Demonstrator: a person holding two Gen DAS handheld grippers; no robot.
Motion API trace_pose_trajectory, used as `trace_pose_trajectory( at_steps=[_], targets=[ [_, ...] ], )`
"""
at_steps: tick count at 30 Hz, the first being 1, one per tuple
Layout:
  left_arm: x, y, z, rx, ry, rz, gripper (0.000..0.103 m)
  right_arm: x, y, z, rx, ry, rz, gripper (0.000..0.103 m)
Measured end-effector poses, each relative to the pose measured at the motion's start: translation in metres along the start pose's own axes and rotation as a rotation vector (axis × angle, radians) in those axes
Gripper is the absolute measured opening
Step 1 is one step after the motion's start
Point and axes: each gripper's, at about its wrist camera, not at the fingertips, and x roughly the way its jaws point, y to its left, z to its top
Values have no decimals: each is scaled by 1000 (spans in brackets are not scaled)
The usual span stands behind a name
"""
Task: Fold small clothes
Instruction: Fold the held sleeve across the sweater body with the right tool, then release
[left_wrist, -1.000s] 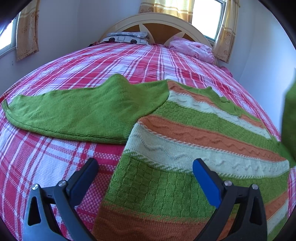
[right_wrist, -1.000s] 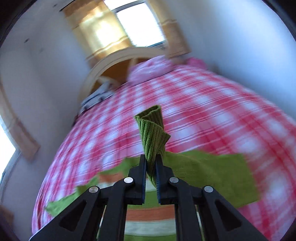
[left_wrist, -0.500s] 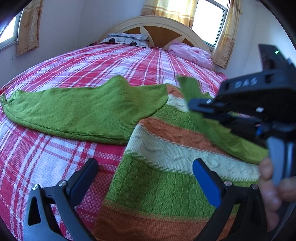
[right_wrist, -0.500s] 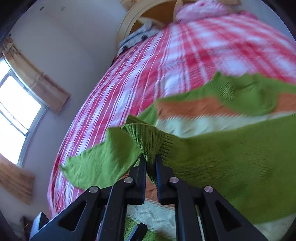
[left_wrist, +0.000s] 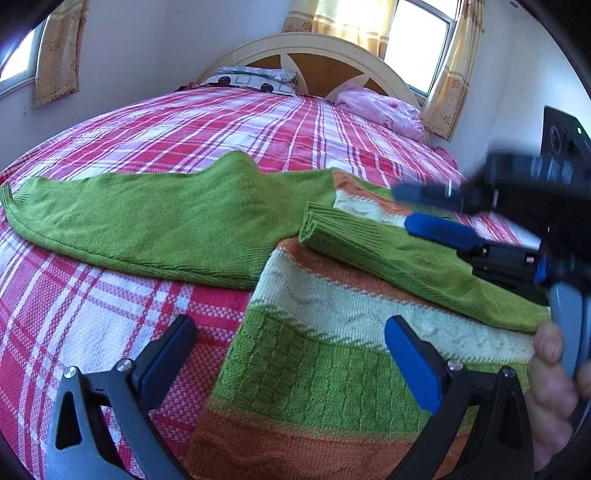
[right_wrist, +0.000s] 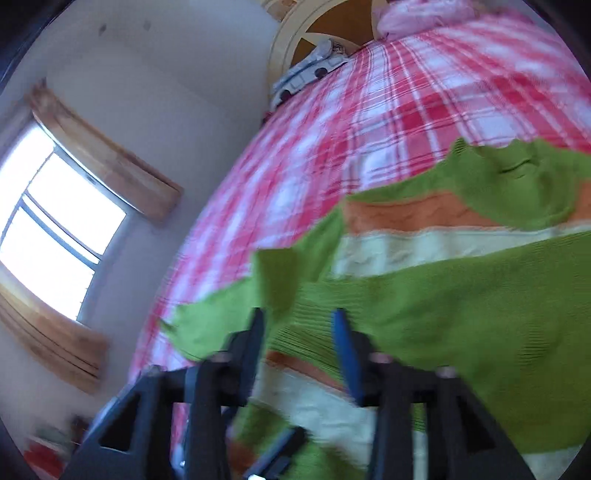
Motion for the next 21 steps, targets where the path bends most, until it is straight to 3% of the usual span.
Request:
trace_pose_trajectory(
  at_steps=[4,9,12,14,17,19,21],
  targets=[
    [0,0,0,1,1,1,103,20,-7,-18,-26,86,-81,22],
    [0,-1,1,6,11,4,103,11,-23,-17,77,84,-56,21],
    [-3,-3,6,15,45,9,103,-33,-26,-7,16,-36,-172,23],
    [-6,-3,14,-1,43,-12,103,-71,-37,3,-28,-142,-302,23],
    [-2,-8,34,-48,45,-8,103,-111,-68,18,-70,-226,-585,23],
    [8,-14,48,-64,39,26,103,-121,-95,25,-101,-221,-782,23],
    [22,-25,60,-44,41,86,103,-116,-126,28,-108,-116,-871,23]
  ],
)
